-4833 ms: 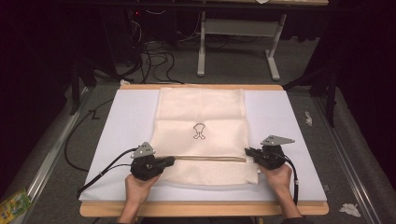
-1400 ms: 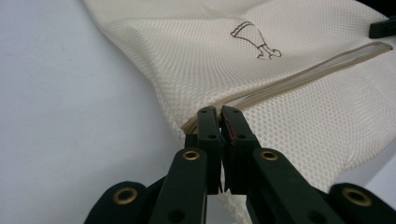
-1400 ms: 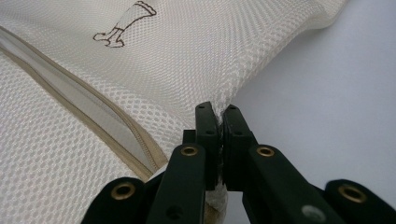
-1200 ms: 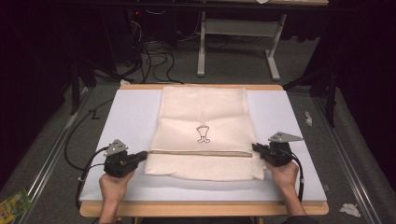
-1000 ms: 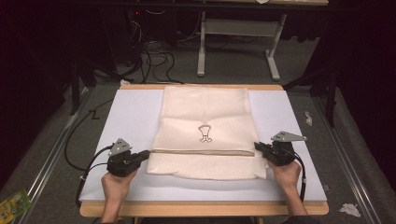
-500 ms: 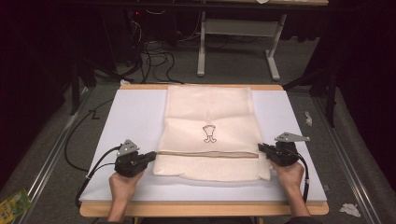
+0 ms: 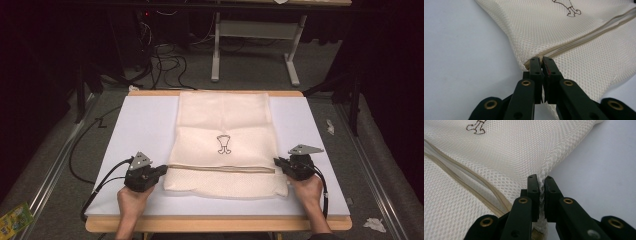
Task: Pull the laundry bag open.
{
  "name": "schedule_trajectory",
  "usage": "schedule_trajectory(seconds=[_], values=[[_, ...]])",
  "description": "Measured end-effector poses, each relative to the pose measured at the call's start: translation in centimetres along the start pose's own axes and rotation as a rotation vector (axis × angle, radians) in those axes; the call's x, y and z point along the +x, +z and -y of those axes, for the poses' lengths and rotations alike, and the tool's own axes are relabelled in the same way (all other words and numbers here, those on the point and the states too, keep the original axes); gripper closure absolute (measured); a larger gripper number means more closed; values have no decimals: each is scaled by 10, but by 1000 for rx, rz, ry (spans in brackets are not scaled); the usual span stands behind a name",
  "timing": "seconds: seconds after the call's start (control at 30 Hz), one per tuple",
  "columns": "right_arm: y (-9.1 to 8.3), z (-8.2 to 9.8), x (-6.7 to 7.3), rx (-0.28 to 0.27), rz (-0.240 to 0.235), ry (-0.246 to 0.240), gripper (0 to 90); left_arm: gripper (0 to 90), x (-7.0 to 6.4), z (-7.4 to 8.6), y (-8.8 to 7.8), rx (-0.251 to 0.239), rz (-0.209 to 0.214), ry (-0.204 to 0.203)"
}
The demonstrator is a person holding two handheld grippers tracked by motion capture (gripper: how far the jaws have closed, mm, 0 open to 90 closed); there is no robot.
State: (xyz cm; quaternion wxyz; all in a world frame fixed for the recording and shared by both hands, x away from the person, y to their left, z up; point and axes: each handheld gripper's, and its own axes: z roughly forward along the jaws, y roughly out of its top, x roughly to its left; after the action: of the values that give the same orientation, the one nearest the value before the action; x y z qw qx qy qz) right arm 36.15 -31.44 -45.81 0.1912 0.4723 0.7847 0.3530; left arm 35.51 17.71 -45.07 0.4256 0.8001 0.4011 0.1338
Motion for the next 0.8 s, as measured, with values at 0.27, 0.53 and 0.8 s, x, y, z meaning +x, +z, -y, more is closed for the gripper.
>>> schedule_trajectory(seconds=[0.27, 0.53, 0.8], values=[[3, 4, 2, 9, 10, -4, 832, 865, 0, 3, 5, -1, 2, 3], [0, 5, 2, -13, 18, 7, 727, 852, 0, 3, 5, -9, 10, 9], [-11, 3, -1, -78, 17, 38, 658, 768, 1, 0, -3, -52, 4, 15]])
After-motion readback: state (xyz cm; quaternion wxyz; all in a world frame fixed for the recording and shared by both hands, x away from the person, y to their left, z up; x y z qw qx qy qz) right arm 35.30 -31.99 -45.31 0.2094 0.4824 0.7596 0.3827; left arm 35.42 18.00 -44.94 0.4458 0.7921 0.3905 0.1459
